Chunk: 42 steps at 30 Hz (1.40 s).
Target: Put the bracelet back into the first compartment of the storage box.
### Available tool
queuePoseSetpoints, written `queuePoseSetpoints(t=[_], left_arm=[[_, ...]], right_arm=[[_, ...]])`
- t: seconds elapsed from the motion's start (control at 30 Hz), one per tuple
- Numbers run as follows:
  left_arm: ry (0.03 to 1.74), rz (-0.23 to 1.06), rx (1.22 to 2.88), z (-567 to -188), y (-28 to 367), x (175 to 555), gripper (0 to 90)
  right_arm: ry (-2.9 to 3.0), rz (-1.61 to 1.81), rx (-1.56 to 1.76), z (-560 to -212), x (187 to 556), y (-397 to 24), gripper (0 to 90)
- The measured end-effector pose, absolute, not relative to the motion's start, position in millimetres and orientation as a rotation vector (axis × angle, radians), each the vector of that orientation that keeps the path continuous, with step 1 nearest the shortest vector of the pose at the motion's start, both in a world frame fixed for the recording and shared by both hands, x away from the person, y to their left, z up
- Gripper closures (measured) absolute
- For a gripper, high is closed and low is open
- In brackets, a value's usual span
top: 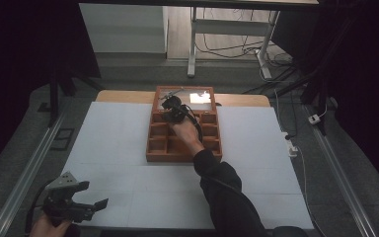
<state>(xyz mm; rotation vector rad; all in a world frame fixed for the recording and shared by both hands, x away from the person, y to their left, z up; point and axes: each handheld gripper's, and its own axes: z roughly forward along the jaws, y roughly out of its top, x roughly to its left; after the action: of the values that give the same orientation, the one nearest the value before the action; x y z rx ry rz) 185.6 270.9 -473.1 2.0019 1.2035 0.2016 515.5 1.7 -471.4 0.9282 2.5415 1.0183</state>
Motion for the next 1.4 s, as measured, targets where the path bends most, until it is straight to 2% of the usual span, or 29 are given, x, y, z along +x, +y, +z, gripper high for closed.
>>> queuePoseSetpoints(t=[0.57,1.4], left_arm=[[1.201,0.201,2.004,-473,271,186,3.9],[1.198,0.201,2.012,-473,270,186,4.0]], right_arm=[[2.572,0.945,0.918,-487,519,13,82.5],[2.565,0.962,0.951,-476,523,9,57.0]])
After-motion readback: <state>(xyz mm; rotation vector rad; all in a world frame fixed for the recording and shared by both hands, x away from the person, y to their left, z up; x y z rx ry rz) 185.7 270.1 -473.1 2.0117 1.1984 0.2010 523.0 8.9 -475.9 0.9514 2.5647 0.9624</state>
